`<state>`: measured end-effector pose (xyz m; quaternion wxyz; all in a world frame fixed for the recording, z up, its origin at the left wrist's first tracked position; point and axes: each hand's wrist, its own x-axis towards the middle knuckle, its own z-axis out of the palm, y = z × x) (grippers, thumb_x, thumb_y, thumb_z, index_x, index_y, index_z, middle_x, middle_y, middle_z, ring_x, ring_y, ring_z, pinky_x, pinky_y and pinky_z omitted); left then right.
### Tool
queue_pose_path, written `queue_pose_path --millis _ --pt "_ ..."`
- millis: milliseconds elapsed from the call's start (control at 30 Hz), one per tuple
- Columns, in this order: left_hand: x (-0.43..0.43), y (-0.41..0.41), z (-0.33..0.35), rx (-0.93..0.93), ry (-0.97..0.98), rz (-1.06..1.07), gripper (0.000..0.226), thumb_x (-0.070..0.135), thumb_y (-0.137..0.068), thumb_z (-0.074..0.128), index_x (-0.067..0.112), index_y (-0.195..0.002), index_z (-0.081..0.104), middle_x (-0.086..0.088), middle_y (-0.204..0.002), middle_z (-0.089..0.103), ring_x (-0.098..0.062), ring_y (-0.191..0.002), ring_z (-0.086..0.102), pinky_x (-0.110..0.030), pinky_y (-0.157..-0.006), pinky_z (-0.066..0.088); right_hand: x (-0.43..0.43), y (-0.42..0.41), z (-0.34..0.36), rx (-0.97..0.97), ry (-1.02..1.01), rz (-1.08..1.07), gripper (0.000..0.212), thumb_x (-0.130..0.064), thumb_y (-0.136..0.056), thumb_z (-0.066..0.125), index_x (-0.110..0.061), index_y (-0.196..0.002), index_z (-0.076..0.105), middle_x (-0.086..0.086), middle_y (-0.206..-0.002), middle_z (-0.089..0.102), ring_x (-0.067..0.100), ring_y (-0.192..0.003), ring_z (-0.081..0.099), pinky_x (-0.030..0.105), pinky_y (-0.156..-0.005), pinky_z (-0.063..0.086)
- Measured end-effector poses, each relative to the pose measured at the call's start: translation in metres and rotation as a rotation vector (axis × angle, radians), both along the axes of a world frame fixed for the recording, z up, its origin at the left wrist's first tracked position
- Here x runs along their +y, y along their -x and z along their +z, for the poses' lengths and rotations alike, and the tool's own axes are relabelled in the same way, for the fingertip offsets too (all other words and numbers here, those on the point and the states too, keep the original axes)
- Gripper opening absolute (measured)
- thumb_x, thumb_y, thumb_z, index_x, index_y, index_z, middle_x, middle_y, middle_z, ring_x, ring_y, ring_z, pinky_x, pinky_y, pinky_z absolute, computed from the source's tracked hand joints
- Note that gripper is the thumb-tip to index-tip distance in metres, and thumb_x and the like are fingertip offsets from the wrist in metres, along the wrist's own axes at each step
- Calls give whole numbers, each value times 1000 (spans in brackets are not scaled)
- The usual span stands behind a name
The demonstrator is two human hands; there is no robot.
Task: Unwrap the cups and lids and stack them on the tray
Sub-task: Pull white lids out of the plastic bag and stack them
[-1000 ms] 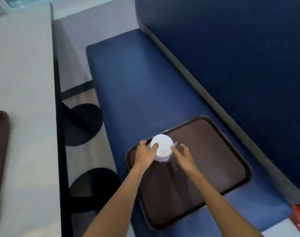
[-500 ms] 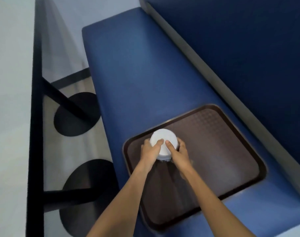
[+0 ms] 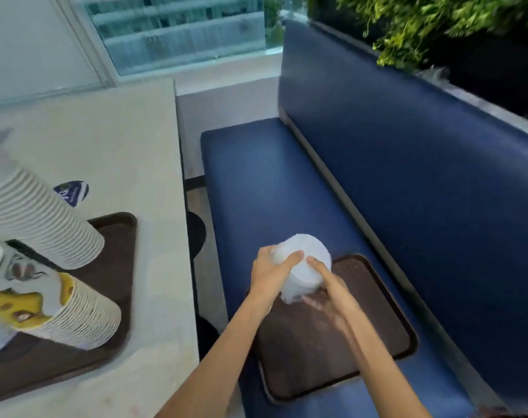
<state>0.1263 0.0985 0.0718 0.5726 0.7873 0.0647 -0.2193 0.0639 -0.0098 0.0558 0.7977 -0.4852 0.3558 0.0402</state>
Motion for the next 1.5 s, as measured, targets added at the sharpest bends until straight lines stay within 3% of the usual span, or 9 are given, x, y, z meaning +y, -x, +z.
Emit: queue_pose_path --millis 133,300,433,633,867,1000,1100,1300,1500 --pt "54 28 67 -56 175 -35 81 62 -53 76 22 -121 55 2 -121 60 -14 -104 61 -23 -70 53 35 26 75 -111 11 135 29 -39 -80 64 -22 -101 58 8 -104 65 23 -93 64 32 -73 55" --pt "146 87 115 -46 229 -2 56 43 -77 73 25 -123 46 6 -119 54 -15 -107 57 -30 -81 55 108 64 126 -142 47 388 60 -47 -67 69 -16 -118 58 15 -113 68 32 -98 67 33 -65 57" --pt "224 122 127 -36 218 9 65 48 -69 74 26 -124 47 3 -123 55 -16 -108 57 -34 -87 54 167 83 135 -88 107 551 65 -49 -64 79 -17 -117 59 11 -112 68 28 -104 65 42 -85 56" --pt "345 163 127 8 292 53 73 49 -63 69 24 -127 47 5 -122 55 -13 -106 57 -27 -75 53 274 102 141 -105 172 759 67 -44 -62 76 -20 -120 53 9 -117 62 24 -105 60 30 -73 55" --pt "455 174 132 58 409 248 40 58 -87 44 27 -105 62 -4 -105 66 -20 -97 63 -37 -83 53 380 113 135 -256 96 667 75 -40 -48 82 -26 -115 53 3 -119 60 20 -108 58 36 -83 56" --pt "502 182 133 -32 381 57 61 57 -74 66 27 -124 47 4 -121 58 -12 -107 60 -27 -77 55 429 115 137 -296 156 633 77 -20 -61 85 -21 -126 43 7 -125 55 22 -109 57 33 -82 56" --pt "523 179 125 -114 318 -43 61 29 -73 77 27 -125 46 4 -121 58 -8 -106 61 -25 -78 55 449 119 139 -307 197 662 68 -13 -74 78 -23 -129 38 6 -123 53 19 -107 56 30 -80 56" --pt "546 175 119 -163 257 -69 94 39 -45 86 25 -126 40 5 -121 53 -8 -109 54 -21 -81 53 457 109 147 -243 123 754 54 -62 -89 44 -21 -120 61 1 -113 68 17 -106 62 37 -93 46" --pt "543 169 113 -185 183 -83 98 41 -43 86 28 -126 36 8 -122 49 -8 -110 52 -21 -83 52 474 79 147 -179 386 525 25 -29 -89 63 -8 -103 69 8 -101 67 18 -87 62 31 -75 50"
